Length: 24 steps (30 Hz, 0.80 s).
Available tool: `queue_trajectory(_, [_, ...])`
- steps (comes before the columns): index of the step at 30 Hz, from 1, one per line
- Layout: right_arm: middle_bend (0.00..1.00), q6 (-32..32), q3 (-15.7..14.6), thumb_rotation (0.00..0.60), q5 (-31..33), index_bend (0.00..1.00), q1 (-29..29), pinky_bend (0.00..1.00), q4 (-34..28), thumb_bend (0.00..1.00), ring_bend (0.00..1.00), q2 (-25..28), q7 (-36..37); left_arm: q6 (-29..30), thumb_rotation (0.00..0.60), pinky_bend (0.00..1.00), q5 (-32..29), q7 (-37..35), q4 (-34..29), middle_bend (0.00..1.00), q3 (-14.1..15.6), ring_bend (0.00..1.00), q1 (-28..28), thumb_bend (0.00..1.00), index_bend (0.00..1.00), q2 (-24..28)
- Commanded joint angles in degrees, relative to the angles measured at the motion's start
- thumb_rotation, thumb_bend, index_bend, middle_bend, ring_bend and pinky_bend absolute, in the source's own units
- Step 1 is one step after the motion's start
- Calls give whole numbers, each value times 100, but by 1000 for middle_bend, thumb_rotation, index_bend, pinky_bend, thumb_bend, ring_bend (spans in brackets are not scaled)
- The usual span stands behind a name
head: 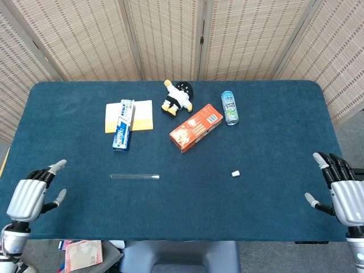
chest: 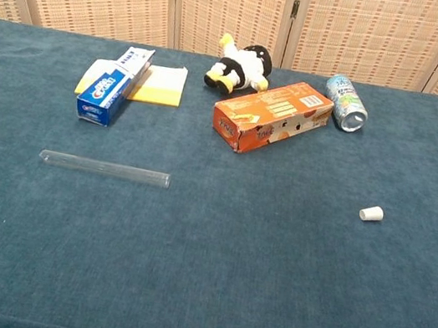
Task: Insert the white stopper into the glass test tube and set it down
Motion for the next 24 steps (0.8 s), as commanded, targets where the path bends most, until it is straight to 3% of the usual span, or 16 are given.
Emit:
queue_trajectory(1, [85, -28, 7, 600, -8, 0, 27, 78, -15, 204, 14, 18, -20, -513, 600, 611, 34, 113, -102, 453, -183, 504, -472, 340, 179, -43])
queue_trajectory(3, [85, -52, 9, 600, -5, 0, 46, 78, -25, 205, 14, 32, -21, -838, 600, 713, -48, 181, -121, 520, -259, 574, -727, 319, 197, -111])
queue_trajectory(8, [89, -74, 11, 600, 25, 0, 60, 78, -16, 204, 15, 43, -3, -1555, 600, 822, -418, 511, 7, 604, -438, 643, -1296, 269, 216, -394])
queue_trajectory(14, [90, -188, 17, 600, 115, 0, 114, 78, 92, 204, 18, -23, 75, -2280, 600, 992, -1017, 924, 205, 816, -548, 849, -1840, 269, 257, -723])
queue_trajectory(24, [90, -333, 33, 600, 156, 0, 225, 78, 223, 204, 18, -96, 190, -2953, 600, 1000, -2073, 1706, 435, 972, -541, 984, -2481, 269, 309, -1255])
